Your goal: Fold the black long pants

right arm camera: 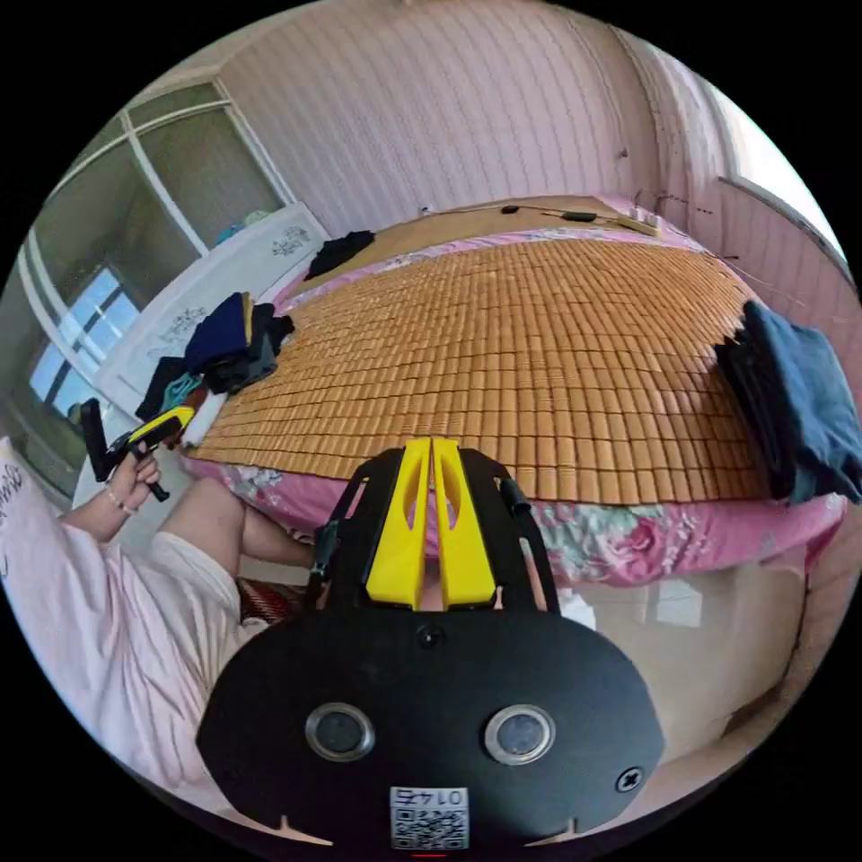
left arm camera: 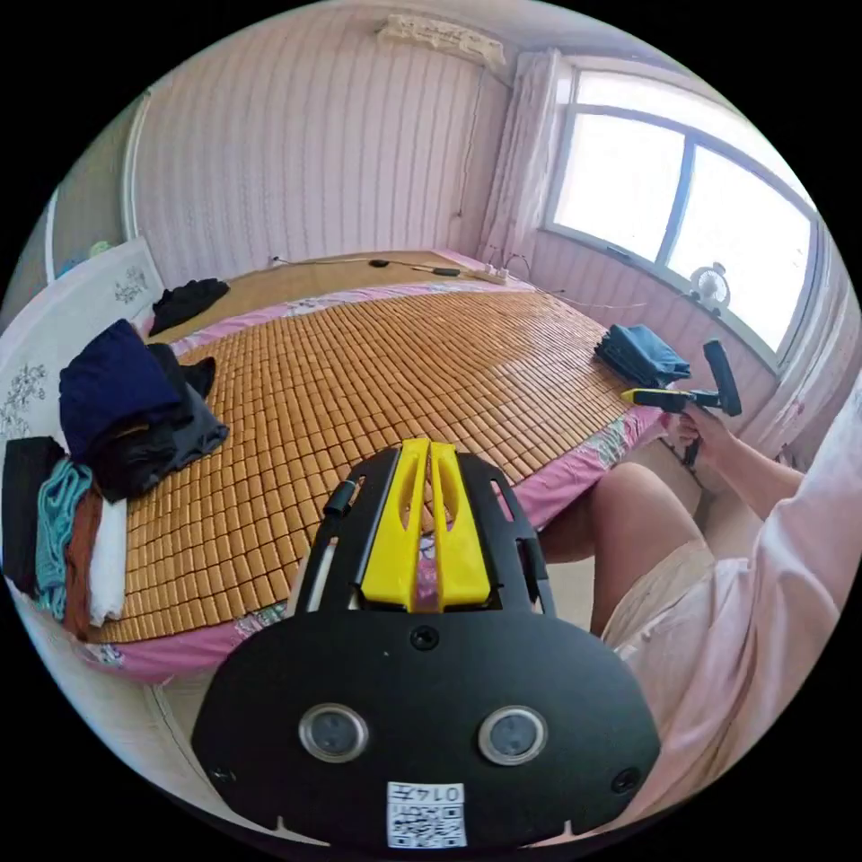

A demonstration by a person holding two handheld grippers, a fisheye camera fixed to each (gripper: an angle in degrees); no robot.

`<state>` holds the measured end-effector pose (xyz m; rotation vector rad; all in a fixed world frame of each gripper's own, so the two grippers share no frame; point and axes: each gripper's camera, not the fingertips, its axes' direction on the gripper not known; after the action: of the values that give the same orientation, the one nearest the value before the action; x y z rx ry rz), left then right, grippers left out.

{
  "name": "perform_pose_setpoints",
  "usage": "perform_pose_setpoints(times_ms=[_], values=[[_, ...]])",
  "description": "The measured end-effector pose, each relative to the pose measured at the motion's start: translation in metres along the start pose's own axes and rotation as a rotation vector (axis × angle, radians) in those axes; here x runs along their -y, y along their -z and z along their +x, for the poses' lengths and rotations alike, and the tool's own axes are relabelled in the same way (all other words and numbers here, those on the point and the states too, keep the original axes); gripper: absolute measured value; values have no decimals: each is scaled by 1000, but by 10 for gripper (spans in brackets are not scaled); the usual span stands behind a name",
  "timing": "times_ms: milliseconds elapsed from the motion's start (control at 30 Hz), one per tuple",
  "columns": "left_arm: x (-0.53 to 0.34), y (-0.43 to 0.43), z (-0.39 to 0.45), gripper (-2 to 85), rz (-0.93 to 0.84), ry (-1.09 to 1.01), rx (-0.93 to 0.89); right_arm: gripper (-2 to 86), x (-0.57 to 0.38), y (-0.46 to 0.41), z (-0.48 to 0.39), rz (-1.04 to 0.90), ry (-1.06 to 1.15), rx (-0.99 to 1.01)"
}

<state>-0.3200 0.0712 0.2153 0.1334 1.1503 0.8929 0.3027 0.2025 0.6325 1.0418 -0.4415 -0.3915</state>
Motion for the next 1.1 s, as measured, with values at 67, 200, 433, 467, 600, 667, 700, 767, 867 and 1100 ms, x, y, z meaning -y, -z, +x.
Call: perform_pose_setpoints(times_ms=[67, 200, 433, 467, 600, 667, 700, 767, 867, 1100], values=[[-23, 36, -12, -10, 45, 42, 84, -8, 17, -24, -50, -17, 123, 45], [-83, 117, -49, -10, 94, 147, 266, -9, 48, -110, -173, -231, 419, 12], [-208, 234, -131, -10, 65, 414, 589, -10, 38, -246, -353, -540, 888, 62], [-231, 253, -149, -10, 64, 484, 597, -9, 36, -263, -382, -537, 955, 34], [-290, 306, -201, -9, 107, 669, 586, -8, 38, -314, -476, -503, 1160, -12], [-306, 323, -219, -9, 148, 698, 569, -7, 42, -332, -513, -465, 1224, -3], [-312, 332, -231, -8, 173, 709, 565, -4, 44, -342, -538, -420, 1268, 7], [-317, 343, -250, -5, 207, 717, 556, 3, 47, -354, -573, -320, 1325, 31], [-317, 357, -284, 27, 253, 716, 538, 54, 51, -377, -628, -216, 1367, 71], [-307, 384, -372, 78, 306, 726, 567, 110, 53, -456, -738, -201, 1409, 109]])
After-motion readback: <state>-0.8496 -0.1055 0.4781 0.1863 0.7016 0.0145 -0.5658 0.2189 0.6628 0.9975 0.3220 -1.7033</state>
